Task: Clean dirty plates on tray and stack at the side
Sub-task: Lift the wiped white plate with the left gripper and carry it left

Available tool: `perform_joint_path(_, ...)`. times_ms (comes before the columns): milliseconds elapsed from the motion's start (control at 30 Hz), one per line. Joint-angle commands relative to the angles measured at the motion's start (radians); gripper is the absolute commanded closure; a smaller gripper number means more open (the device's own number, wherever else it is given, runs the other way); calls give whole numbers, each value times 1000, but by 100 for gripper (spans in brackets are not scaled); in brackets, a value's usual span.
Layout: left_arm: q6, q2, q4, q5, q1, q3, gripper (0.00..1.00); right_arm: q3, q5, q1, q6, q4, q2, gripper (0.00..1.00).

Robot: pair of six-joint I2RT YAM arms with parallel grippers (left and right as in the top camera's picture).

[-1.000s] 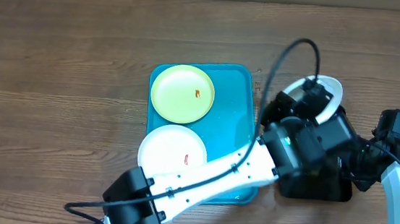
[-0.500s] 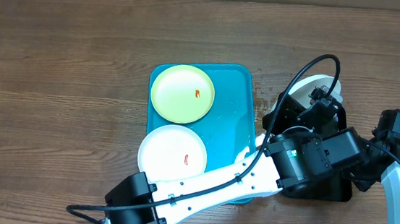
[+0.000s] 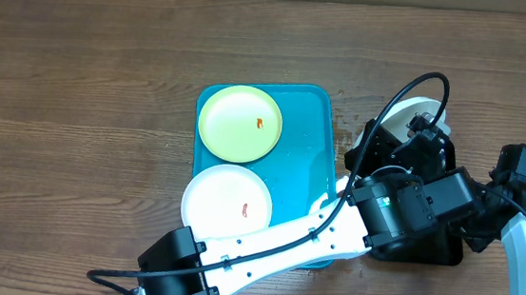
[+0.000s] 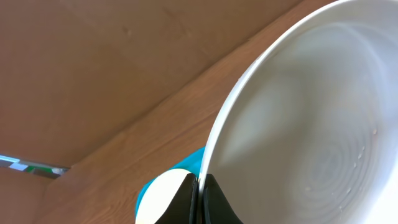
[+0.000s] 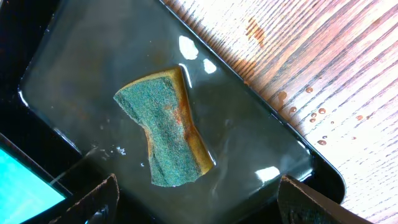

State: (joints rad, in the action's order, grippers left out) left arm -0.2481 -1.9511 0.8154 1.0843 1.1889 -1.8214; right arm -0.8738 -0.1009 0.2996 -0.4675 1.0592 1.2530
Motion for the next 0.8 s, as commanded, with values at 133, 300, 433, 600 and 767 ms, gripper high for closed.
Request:
perform_joint_path(133, 20, -7, 11, 44, -19, -21, 96, -18, -6, 5, 4, -2, -5, 16)
perform_joint_path(300, 64, -11, 16, -91, -17, -20, 96, -18, -6, 5, 0, -2, -5, 16)
perform_joint_path(433, -55, -14, 33, 3, -30, -21, 96, -18, -10, 5, 1, 1, -5, 16)
perform_joint_path(600, -8, -16, 19, -26, -24, -21, 96, -18, -10, 5, 1, -2, -5, 16)
perform_joint_path(767, 93, -23, -39, 65, -8, -19, 96, -18, -13, 5, 0, -6, -5, 16)
